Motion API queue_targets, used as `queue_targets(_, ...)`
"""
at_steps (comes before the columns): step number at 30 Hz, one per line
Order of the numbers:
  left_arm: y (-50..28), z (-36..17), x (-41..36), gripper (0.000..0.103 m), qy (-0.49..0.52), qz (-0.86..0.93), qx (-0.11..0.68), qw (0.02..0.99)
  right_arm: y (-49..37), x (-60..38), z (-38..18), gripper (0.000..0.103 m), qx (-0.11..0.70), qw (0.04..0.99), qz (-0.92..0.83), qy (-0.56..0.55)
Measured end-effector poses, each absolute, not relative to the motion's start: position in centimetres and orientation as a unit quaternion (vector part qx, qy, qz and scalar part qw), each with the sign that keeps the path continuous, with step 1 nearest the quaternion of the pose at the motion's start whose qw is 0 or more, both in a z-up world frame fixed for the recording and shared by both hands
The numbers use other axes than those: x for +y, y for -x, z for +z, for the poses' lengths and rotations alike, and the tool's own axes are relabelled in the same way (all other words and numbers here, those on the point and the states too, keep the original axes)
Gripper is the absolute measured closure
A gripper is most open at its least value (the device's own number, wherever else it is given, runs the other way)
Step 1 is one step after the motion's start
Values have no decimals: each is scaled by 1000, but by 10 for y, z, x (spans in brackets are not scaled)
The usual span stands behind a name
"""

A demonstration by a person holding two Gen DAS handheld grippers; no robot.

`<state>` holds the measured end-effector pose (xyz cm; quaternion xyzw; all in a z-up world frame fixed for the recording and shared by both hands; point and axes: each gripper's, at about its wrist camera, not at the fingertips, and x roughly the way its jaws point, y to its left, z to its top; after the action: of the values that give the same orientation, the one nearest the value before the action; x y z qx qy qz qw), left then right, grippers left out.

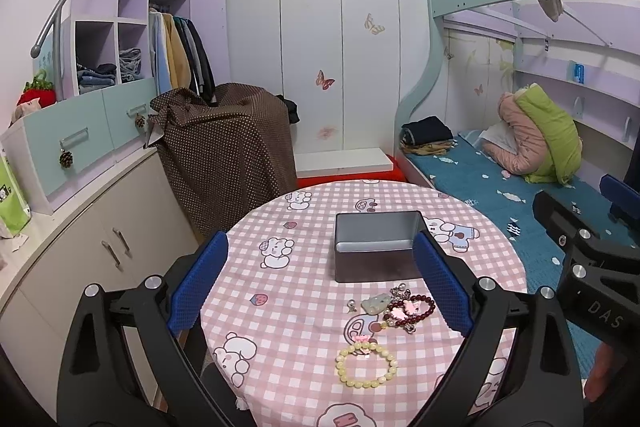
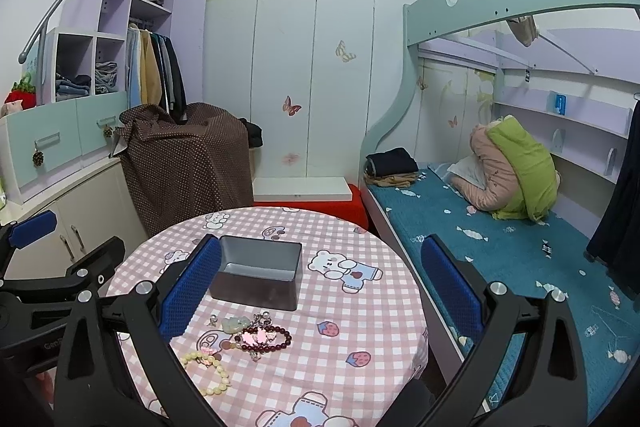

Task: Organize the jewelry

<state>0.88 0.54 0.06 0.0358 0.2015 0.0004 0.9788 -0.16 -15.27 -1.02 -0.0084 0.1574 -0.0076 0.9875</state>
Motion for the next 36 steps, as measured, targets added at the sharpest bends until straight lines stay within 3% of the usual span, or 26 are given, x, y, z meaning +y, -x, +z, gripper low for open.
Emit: queue_targets(36, -19, -20, 13, 10, -27, -1, 237, 971, -8, -158, -22, 7, 187, 982, -4, -4)
